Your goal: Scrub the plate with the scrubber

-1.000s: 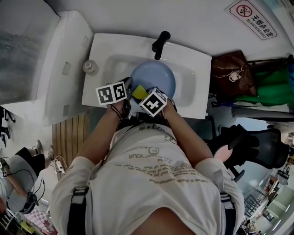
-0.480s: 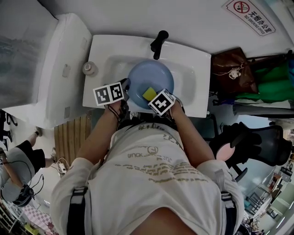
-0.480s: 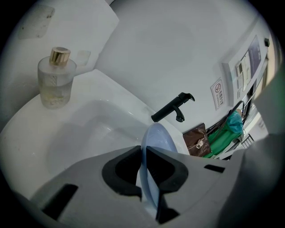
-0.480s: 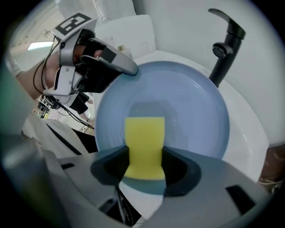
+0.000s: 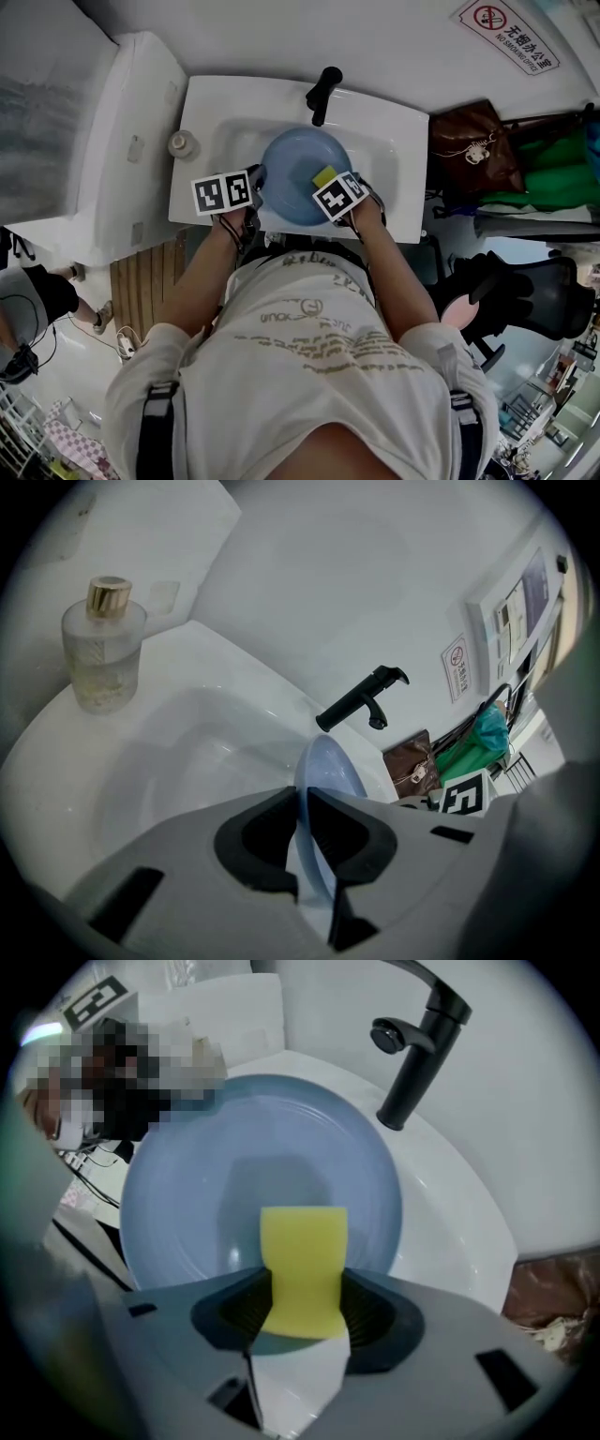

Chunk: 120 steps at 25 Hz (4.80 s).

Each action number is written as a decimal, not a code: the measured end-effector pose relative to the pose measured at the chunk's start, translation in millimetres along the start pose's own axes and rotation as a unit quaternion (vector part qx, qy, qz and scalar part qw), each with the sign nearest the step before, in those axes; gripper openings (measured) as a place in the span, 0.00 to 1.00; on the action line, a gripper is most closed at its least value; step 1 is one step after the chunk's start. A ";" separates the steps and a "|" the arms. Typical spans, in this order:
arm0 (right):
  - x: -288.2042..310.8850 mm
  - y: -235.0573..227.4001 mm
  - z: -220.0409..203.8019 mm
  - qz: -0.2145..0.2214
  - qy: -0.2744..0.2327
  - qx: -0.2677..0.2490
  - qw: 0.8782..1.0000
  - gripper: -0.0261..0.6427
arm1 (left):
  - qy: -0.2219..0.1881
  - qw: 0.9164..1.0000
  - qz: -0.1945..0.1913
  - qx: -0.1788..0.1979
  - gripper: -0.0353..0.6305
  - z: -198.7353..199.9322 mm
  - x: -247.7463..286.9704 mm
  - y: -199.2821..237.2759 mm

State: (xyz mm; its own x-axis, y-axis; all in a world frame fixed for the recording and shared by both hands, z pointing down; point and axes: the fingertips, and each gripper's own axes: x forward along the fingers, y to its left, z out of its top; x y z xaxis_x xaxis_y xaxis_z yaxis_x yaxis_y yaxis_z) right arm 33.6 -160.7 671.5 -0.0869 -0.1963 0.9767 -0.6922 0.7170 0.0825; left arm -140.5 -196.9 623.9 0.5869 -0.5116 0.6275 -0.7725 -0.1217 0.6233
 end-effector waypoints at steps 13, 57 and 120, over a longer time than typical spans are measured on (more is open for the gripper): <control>7.5 -34.3 15.1 0.023 -0.029 0.162 0.986 0.37 | 0.008 0.999 0.006 0.041 0.12 5.3 -2.0 -6.1; -6.6 45.3 -1.0 0.122 0.007 0.124 0.985 0.38 | 0.007 0.999 0.013 0.030 0.12 -0.3 -1.5 2.3; -19.6 80.5 11.0 0.141 -0.013 -0.007 0.990 0.38 | 0.003 0.997 0.044 0.060 0.12 1.9 -4.6 2.6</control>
State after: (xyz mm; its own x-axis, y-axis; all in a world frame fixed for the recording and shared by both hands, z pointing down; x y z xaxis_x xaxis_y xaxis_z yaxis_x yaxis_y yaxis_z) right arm -28.3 -106.6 656.8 -0.2936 -0.0037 0.9559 -0.6274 0.7552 -0.1898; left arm -145.6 -196.4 621.7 0.5161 -0.5205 0.6802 -0.8447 -0.1778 0.5049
